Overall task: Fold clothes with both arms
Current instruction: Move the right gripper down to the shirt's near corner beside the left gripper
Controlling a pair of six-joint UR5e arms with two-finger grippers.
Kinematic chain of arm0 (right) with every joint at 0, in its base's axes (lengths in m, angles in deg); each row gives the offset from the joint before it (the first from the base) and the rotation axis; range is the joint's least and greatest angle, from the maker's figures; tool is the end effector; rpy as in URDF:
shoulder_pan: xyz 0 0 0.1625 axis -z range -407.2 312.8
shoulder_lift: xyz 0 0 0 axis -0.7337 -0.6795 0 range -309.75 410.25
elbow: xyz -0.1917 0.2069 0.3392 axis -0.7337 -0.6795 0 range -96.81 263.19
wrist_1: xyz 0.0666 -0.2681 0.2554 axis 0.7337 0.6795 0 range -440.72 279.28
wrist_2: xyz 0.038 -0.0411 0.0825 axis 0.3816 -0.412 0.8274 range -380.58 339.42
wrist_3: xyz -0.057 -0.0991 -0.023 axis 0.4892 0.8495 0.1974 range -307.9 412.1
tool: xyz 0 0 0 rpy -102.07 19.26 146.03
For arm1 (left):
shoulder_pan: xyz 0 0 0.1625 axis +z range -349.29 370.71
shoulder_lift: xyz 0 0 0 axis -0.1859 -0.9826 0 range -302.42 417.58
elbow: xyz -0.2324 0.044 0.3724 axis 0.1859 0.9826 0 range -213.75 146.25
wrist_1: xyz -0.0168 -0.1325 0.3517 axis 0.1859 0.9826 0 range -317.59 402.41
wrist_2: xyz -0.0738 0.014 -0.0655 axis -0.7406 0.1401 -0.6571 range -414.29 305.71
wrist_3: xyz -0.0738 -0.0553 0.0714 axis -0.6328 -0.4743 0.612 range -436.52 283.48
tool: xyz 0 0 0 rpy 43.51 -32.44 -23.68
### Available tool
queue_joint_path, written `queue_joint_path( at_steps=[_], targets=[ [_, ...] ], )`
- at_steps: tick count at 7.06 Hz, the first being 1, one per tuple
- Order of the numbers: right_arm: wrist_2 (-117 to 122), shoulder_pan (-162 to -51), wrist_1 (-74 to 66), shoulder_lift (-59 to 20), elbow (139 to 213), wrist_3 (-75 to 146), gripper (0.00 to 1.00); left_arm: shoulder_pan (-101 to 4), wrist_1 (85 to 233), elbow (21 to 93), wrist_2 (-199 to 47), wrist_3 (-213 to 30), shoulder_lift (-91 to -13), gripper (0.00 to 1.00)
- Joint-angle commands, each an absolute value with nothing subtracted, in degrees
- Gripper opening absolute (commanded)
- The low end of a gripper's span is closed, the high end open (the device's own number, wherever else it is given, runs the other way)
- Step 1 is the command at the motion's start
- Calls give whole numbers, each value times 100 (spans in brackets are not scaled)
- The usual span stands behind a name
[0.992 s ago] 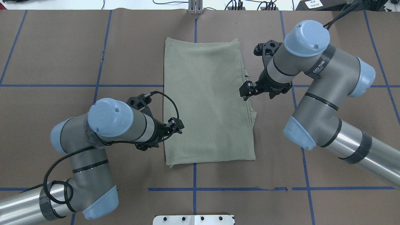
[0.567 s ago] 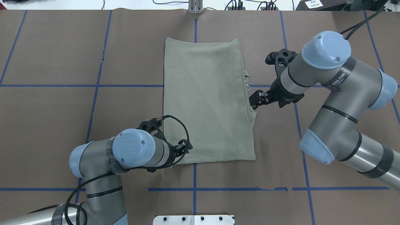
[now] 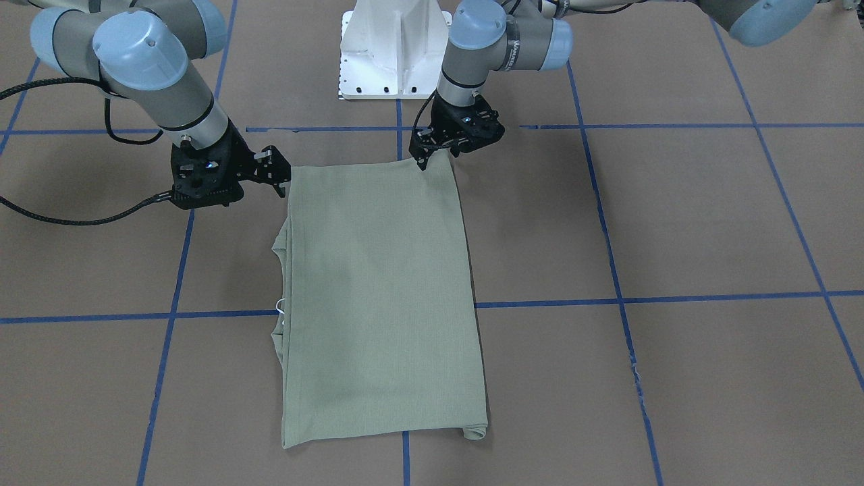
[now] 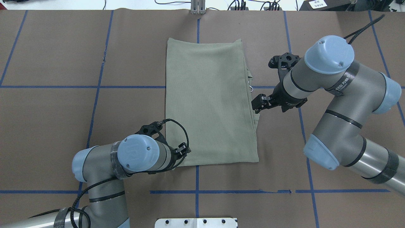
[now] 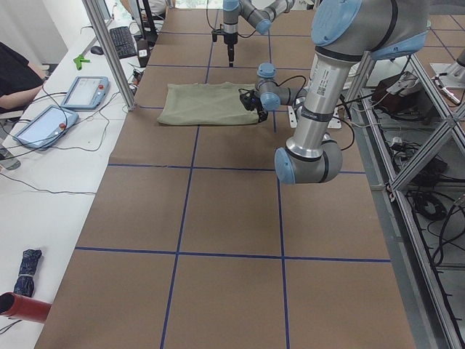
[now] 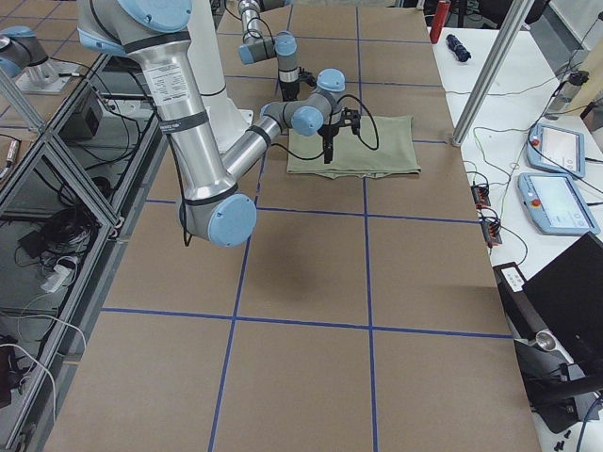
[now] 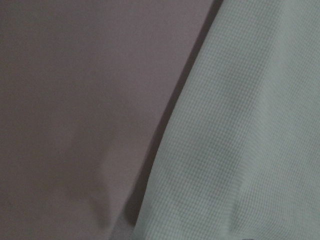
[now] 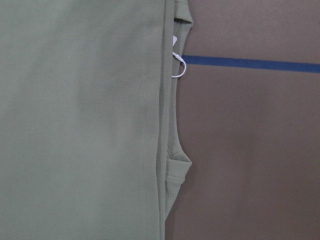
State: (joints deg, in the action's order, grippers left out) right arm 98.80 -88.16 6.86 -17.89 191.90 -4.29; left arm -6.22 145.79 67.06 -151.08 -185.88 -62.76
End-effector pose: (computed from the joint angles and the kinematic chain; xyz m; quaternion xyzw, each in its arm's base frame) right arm -0.3833 -0.4336 0.3495 0.0270 -0.4249 -0.0351 0.9042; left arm 0.5774 -0.3007 0.2978 -0.0624 0.4561 -0.2506 0.8516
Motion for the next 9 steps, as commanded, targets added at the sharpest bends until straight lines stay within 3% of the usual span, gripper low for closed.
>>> queue_joint_path(
  at_steps=[1,4,5,6,9],
  targets=[
    [9868,-8807,682,-1795,19182,-442,100,-634,14586,6662,-15044,-18585,-6300,67],
    [9851,-8798,682,-1847,19182,-442,100,-625,14586,6671,-15035,-18585,-6309,31],
    [9851,-8789,682,-1848,19191,-451,100,-625,14586,6688,-15035,-18585,-6292,11],
    [9859,-8780,673,-1848,19191,-451,100,-625,14577,6715,-15027,-18577,-6274,0],
    [9825,-8431,647,-1839,19366,-1333,100,-625,14366,6855,-15062,-18480,-6301,0]
  ],
)
